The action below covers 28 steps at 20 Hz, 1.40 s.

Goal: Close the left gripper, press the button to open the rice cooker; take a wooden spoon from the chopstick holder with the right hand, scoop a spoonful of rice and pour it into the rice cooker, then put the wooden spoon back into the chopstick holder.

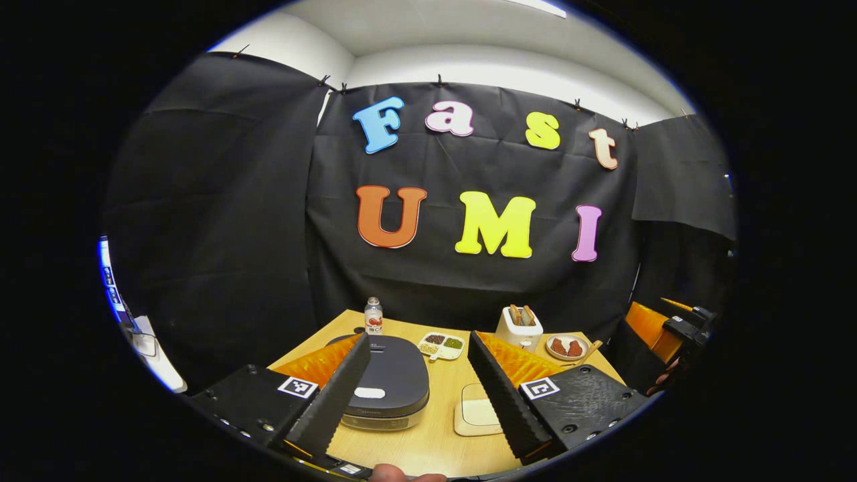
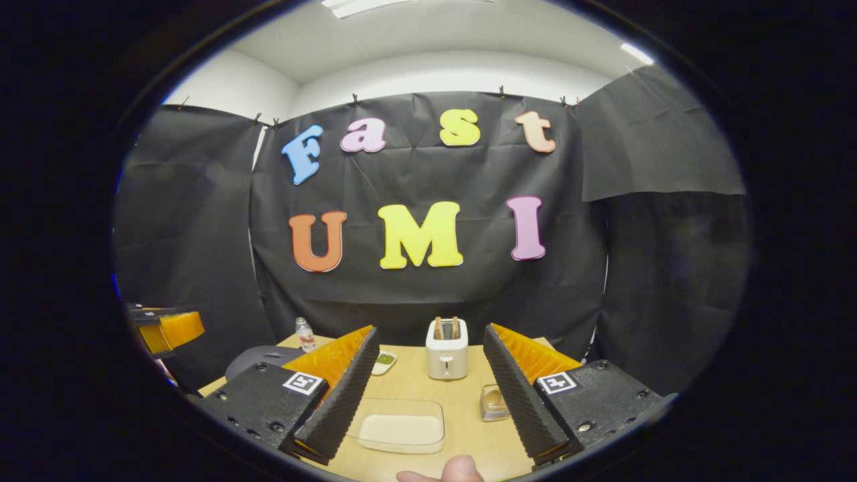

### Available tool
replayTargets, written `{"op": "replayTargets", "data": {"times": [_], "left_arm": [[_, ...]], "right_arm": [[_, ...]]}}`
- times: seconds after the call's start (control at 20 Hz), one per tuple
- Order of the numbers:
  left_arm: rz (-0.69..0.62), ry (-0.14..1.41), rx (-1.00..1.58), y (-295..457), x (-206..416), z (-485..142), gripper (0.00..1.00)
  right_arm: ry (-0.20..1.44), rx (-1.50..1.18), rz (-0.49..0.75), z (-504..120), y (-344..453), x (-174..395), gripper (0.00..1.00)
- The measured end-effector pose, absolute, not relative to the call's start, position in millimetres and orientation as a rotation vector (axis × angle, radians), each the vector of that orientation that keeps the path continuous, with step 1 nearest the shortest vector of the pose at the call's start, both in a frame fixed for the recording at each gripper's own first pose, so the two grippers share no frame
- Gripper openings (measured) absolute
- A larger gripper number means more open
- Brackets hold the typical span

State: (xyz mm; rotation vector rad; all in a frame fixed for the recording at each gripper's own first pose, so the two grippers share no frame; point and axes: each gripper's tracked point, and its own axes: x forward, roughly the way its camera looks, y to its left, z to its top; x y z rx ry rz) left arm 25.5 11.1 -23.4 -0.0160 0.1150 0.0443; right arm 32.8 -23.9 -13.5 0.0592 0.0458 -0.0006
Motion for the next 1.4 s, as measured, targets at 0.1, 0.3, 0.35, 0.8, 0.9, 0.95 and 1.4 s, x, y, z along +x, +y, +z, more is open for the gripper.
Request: {"op": "replayTargets", "data": {"times": [0.1, 0.3, 0.35, 0.8, 0.9, 0.95, 1.4], "left_arm": [[0.040, 0.147, -0.020, 13, 28, -29, 0.95], [0.036, 0.236, -0.048, 19, 34, -46, 0.95], [0.030, 0.263, -0.059, 20, 36, -49, 0.95], [0.038, 0.523, -0.068, 47, 60, -104, 0.95], [0.058, 0.599, -0.050, 58, 64, -120, 0.95], [0.066, 0.622, -0.044, 63, 66, -126, 0.94], [0.105, 0.764, -0.092, 87, 92, -161, 0.58]], "right_arm": [[0.048, 0.059, -0.007, -14, -30, 37, 1.00], [0.060, 0.071, -0.014, -19, -39, 47, 1.00], [0.066, 0.073, -0.012, -20, -41, 50, 1.00], [0.091, 0.076, -0.001, -31, -52, 76, 1.00], [0.104, 0.086, -0.004, -35, -56, 79, 1.00], [0.108, 0.089, -0.008, -36, -58, 81, 1.00], [0.138, 0.114, -0.064, -46, -85, 85, 1.00]]}}
